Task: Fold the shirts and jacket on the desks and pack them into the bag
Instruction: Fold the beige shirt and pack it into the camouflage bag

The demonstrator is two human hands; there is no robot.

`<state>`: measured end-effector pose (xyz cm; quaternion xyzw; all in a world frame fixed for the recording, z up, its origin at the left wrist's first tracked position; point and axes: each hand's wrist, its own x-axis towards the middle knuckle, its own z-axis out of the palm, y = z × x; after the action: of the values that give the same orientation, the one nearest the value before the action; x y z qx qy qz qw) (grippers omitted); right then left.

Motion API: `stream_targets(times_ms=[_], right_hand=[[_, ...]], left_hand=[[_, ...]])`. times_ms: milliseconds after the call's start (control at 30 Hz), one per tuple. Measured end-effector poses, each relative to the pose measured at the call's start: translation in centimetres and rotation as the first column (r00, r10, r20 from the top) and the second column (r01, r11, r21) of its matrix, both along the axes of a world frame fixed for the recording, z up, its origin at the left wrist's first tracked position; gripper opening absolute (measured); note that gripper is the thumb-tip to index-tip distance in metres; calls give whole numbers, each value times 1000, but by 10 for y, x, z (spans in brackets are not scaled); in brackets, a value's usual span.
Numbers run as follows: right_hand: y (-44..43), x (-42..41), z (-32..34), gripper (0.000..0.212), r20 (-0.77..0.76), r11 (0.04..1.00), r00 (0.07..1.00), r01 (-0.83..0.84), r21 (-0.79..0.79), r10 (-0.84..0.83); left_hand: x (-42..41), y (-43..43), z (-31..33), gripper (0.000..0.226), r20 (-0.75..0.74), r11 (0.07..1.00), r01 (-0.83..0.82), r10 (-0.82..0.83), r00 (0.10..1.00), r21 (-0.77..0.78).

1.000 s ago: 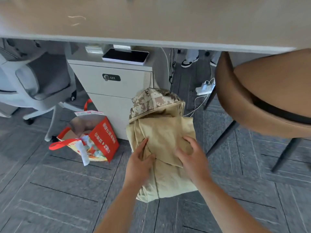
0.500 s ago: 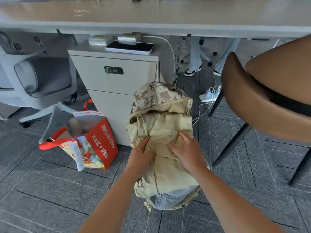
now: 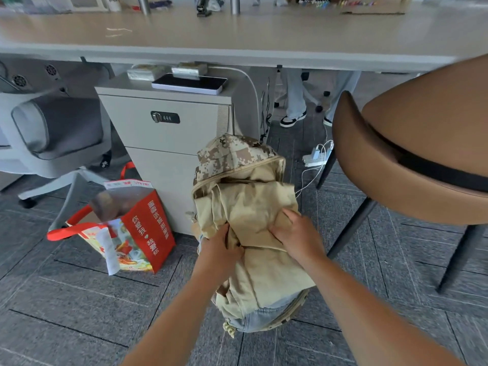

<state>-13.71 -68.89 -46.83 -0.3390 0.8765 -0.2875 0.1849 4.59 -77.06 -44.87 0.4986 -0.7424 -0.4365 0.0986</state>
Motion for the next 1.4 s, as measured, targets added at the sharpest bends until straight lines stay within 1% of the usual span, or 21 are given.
stream_targets(times_ms=[33,67,100,133,167,200,267,300,367,400,467,500,600,667,800,900,1000,1133,1267,1333,1400], right_hand=[[0,0,-4,69,-3,1000,1000,3,11,-3],[-2,-1,-7,68,0,1000,1000,9,-3,-9],[-3,-2,-9,68,2,1000,1000,13,-23,-13],[-4,-3,-10,68,3,999,1000,15,-33,-15],[-5,-3,-10,68,-1,1000,1000,15,-24,-15],[-4,-2,-10,67,-14,1000,1000,12,-6,-12],[-2,0,-9,67,-78,1000,997,10,10,-9],[-1,2,-7,67,-142,1000,990,0,-7,-1],[-3,1,-5,68,-287,994,955,-92,-56,72],[-7,-2,-3,70,-315,983,939,-171,-68,142],[-18,-6,3,75,-253,951,926,-304,-64,279],[-24,-7,5,75,-213,940,923,-338,-50,321],[-38,-10,3,71,-210,934,911,-356,38,356],[-45,-10,-3,67,-215,936,912,-337,99,351],[-55,-7,-13,60,-226,929,903,-338,148,365],[-54,-6,-25,59,-190,919,903,-357,167,385],[-49,-6,-36,59,-103,922,921,-359,147,375],[-51,-6,-34,57,-34,929,934,-351,115,356],[-43,-3,-25,58,39,948,948,-317,25,316],[-35,1,-21,58,-7,962,964,-266,-62,266],[-31,6,-20,53,-136,961,962,-254,-111,238]], left_hand=[[0,3,2,61,100,999,-4,9,995,-52],[0,6,4,61,215,989,5,27,976,-148],[0,10,9,62,293,967,23,54,955,-254],[-1,12,12,65,320,936,52,67,945,-349],[-2,15,17,67,297,910,78,52,953,-407],[-5,13,16,68,259,902,113,-1,966,-417],[-14,8,14,70,207,914,177,-106,973,-365],[-19,3,11,72,213,922,203,-137,967,-330],[-29,-7,4,84,258,925,231,-154,954,-301],[-34,-12,2,91,273,918,237,-150,950,-318],[-40,-23,0,102,300,905,234,-127,945,-354],[-42,-28,1,105,324,905,231,-112,940,-358],[-44,-42,0,107,447,888,283,-101,889,-362],[-45,-50,-2,106,495,888,316,-119,861,-335],[-42,-59,-15,105,474,911,308,-150,867,-275],[-37,-62,-28,106,432,921,291,-159,888,-258],[-30,-62,-39,107,395,930,277,-167,903,-241],[-25,-66,-39,106,336,928,261,-166,927,-264],[-24,-51,-27,91,336,929,254,-157,929,-269],[-23,-36,-17,83,366,906,257,-126,922,-337],[-21,-25,-11,74,351,897,268,-140,926,-352]])
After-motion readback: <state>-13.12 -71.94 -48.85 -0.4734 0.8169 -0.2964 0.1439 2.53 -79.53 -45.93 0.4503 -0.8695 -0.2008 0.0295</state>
